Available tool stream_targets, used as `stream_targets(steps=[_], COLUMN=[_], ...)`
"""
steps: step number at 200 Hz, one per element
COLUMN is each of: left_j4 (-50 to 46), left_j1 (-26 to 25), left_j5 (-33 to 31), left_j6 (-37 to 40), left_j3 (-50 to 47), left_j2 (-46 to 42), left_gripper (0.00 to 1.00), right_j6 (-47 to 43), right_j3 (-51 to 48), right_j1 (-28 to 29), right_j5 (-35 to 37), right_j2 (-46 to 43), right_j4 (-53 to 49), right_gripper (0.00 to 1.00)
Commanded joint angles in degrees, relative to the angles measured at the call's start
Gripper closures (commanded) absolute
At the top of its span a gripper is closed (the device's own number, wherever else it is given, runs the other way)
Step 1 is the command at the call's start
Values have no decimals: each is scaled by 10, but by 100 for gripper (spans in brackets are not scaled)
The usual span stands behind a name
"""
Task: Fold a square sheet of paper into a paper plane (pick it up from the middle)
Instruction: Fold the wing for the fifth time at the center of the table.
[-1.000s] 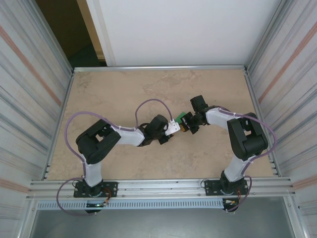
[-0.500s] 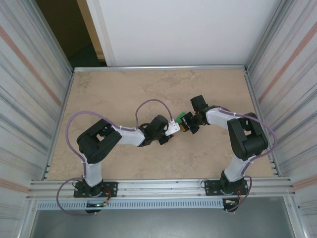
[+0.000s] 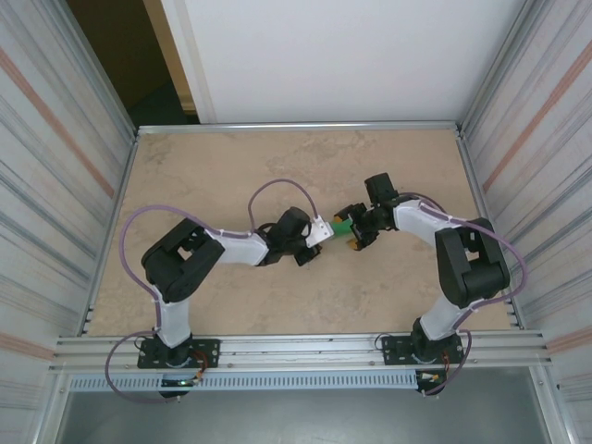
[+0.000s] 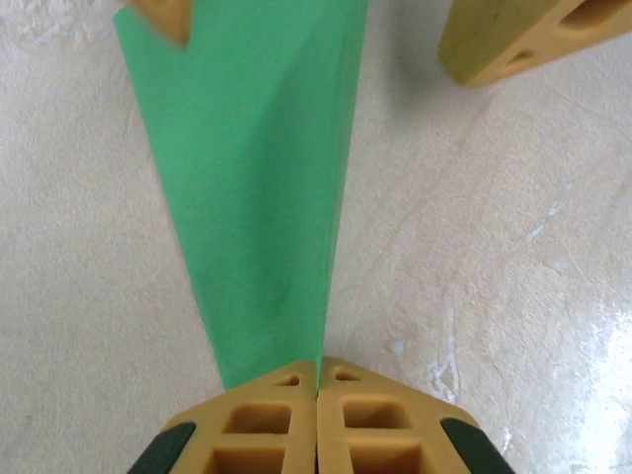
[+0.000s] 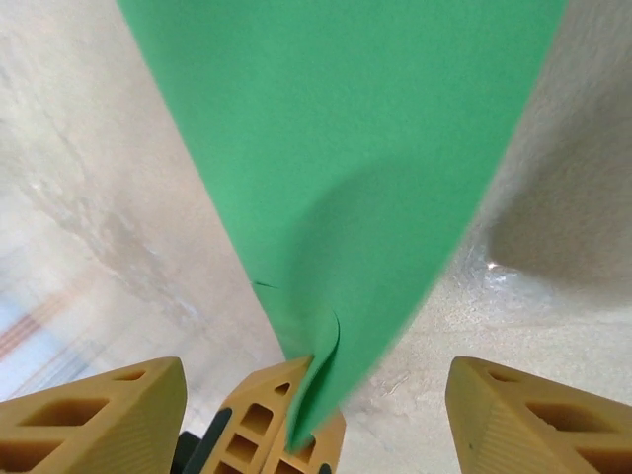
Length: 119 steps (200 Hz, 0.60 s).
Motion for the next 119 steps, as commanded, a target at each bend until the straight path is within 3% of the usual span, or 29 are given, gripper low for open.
stream_targets(steps=[1, 49, 119], left_j4=[-59, -88, -96], left_j1=[23, 57, 78], left_j5=[97, 186, 255], left_j6=[-49, -103, -160], left_j3=[36, 59, 70], left_j2=[7, 21, 49], left_gripper=[94, 94, 95], right_j6=[-25, -49, -86], right_j3=[9, -7, -25], right_j1=[-15, -38, -42], right_j5=[28, 49, 58], right_j2=[-32, -65, -91], right_j4=[-38, -54, -50], right_gripper=[28, 27, 27])
